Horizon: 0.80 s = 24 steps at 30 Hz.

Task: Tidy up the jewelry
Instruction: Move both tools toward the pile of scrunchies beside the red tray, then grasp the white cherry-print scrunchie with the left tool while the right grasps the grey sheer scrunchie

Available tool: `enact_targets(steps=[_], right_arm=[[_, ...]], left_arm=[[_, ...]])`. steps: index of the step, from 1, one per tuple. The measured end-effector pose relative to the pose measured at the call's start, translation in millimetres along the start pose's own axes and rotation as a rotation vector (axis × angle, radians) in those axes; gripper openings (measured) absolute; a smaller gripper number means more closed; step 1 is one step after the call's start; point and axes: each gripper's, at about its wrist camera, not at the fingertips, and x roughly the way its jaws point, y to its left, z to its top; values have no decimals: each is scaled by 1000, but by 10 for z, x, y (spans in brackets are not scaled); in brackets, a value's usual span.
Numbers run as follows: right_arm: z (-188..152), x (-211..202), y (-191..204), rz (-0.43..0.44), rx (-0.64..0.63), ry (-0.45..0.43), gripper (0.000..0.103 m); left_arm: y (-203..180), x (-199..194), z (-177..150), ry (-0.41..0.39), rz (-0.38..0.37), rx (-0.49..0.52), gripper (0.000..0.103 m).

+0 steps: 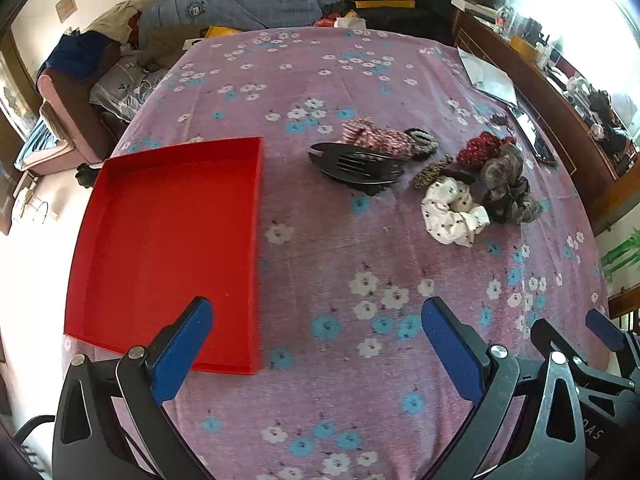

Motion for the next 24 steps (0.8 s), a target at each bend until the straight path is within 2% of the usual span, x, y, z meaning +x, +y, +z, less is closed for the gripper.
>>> enact_targets(steps=[9,15,18,24], right_arm=[[62,51,-384,-9,21,43,103],[167,111,-579,27,15,25,102],[250,220,-676,53,12,30,96],[440,350,-796,95,-8,-19,90]], left_arm=[[-254,48,41,30,13,-10,103],[-281,69,95,33,44,-45,103],[-278,92,144,20,24,-68,103],[-304,163,244,-10,5,-102,102]])
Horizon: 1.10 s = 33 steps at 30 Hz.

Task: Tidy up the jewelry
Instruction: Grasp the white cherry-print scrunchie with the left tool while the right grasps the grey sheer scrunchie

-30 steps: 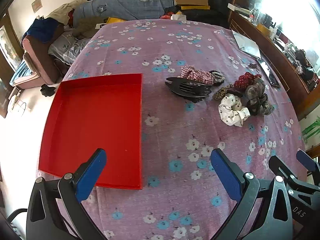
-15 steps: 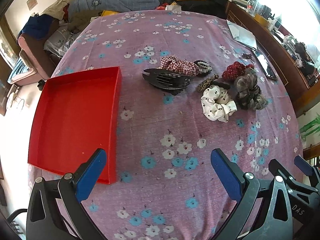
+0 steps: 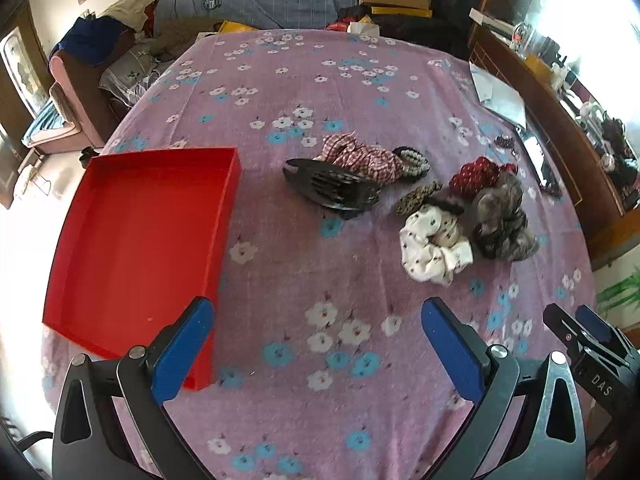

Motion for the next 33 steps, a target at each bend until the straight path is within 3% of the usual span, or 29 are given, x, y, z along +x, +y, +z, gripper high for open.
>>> enact_targets(steps=[5,14,22,24,26,28,29,30,33], right_arm=[[195,167,-81,55,-19,-13,86],[471,444,-242,98,-10,-7,83],[727,707,-336,132,4,-2,74],[768,789,-328,141,1,9,72],[784,870,-316,145,-3,24,72],[789,941,-304,152,-6,43,69],[788,975,-298,153,-7,54,66],[782,1002,-290,154,-8,61,64],[773,1045,-268,154,-14,72,43]], left_arm=[[-152,242,98,39,-27,-9,83],[-539,617,255,69,-21,23,81],[-717,1003,346,103,-76,-8,79],[-745,1088,351,115,-83,-5,71],[-764,1173,347,140,-96,-9,45],[-768,1206,332,146,-95,-20,31],[-769,1197,325,141,-97,-20,10],[-774,1195,313,152,-116,-21,4],[-777,1104,273,139,-105,-26,4]])
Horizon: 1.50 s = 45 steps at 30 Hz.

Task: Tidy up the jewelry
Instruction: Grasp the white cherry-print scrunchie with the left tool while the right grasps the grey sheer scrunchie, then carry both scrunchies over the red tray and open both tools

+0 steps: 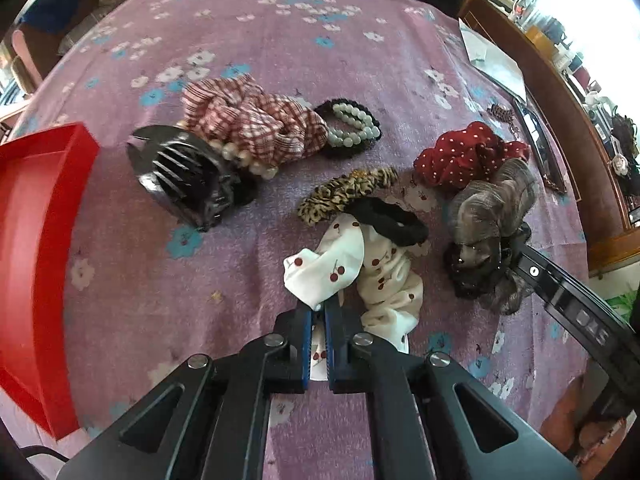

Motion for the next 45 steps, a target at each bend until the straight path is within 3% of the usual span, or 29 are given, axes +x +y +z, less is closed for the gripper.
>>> enact_targets(steps=[3,6,15,22,28,34,37,45], right_arm=[[-5,-22,15,17,-6,-3,21],[-31,-84,25,31,-2,-10,15],[-323,-470,59,55,17,-27,13],[-506,-802,411,80,-39,-47,13],[-529,-799,1171,151,-133,-23,13],[-447,-520,2217,261,-243,2,13],[-368,-289,2764,286,-311,5,13],[-261,451,3465,183,-404,48,14]], left_arm=[[-7,-168,-73,-21,1,16,4],[22,-377,-180,-48,4,30,5],[374,-848,-440,-95,-13,-1,5],[891,-1122,-580,-132,6,-27,5],[1643,-1316,-448,-172,35,-107,5],[2493,-1442,-118,-227,132,-134,5],[2903,-1334,119,-217,164,-147,5],[3519,-900,504,-176,245,-175,5]])
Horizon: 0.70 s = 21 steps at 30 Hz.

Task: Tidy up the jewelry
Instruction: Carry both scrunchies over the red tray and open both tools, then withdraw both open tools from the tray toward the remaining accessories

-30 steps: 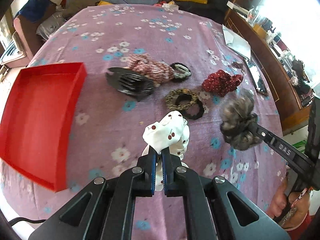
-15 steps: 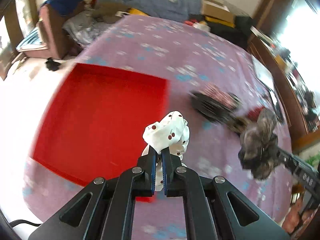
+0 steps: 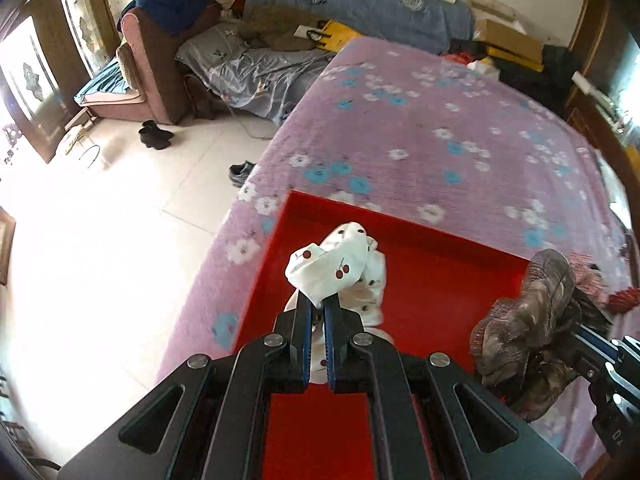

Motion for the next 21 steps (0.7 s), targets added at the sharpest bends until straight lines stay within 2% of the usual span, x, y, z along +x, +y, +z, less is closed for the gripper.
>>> enact_targets(steps=[4,6,8,10,11,16,19,21], right_arm=[[100,310,6,-83,-28,22,14],[124,390,-31,-106,-20,31,15],[134,434,-62,-121,-14,43,19],[138,453,-85,-126,-8,51,28],[142,449,-82,-123,-8,49,37],[114,287,-46,-135,-27,33,43],[50,23,-72,-120,3,-14,44],[-42,-207,-116,-107,29,-43,50]], left_arm=[[32,170,95,12,6,-4,6],[46,166,108,12,-15,-10,12],[60,144,114,16,-45,-26,33],[80,66,106,2,-54,-43,40],[83,24,96,-2,-52,-46,41],[132,-266,-32,-31,-30,-109,43],[167,-526,-235,-64,-4,-211,46],[174,-689,-406,-77,-2,-282,48]])
